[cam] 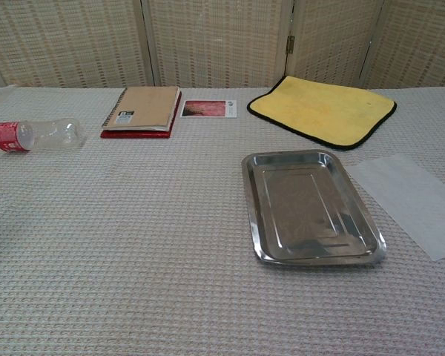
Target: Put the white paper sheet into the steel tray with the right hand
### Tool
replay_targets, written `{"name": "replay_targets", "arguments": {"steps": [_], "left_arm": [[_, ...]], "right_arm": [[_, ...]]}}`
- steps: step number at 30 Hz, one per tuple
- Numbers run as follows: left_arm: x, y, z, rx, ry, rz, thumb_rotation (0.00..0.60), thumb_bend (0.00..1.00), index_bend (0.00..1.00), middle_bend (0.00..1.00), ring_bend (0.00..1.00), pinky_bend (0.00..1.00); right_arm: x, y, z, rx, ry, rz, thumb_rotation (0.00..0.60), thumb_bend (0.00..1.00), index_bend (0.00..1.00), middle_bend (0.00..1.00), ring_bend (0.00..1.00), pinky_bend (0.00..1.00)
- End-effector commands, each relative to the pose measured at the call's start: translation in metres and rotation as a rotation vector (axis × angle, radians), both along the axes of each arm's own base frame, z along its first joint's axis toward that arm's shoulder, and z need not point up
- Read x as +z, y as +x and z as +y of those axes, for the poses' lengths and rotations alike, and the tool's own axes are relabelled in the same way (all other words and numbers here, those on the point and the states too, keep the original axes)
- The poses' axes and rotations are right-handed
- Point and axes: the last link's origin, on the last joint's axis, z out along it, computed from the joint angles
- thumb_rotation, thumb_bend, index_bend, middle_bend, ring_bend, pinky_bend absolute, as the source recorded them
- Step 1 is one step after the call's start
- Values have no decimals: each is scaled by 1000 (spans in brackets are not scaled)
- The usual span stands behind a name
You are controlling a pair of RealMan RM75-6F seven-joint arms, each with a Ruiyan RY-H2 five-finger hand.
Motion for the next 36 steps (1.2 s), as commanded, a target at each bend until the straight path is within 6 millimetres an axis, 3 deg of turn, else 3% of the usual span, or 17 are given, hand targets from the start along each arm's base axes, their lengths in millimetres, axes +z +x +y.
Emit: {"name": "replay_targets", "arguments": {"steps": [1, 8, 14, 23, 31, 36], "left_arm": [[0, 0, 1, 5, -1, -7, 600, 580, 0, 0, 0, 0], [-4, 3, 2, -9, -15, -15, 600, 580, 0, 0, 0, 0], [-9, 5, 1, -25, -58, -24, 600, 580, 0, 0, 0, 0], [3, 8, -3, -26, -31, -73, 600, 580, 0, 0, 0, 0], [1, 7, -3, -20, -29, -56, 600, 580, 0, 0, 0, 0], [1, 6, -1, -14, -30, -54, 600, 580, 0, 0, 0, 0]], "right_arm": [[0, 0, 0, -4, 1, 3, 600, 448, 53, 0, 0, 0], [7, -3, -1, -5, -23, -3, 600, 448, 88, 0, 0, 0], [11, -30, -7, -41, 142, 137, 600, 448, 129, 0, 0, 0], [19, -58, -6, -95, 149, 163, 600, 442, 172, 0, 0, 0], [11, -71, -14, -47, 83, 200, 600, 442, 194, 0, 0, 0], [-7, -83, -22, -76, 79, 184, 600, 442, 286, 0, 0, 0]]}}
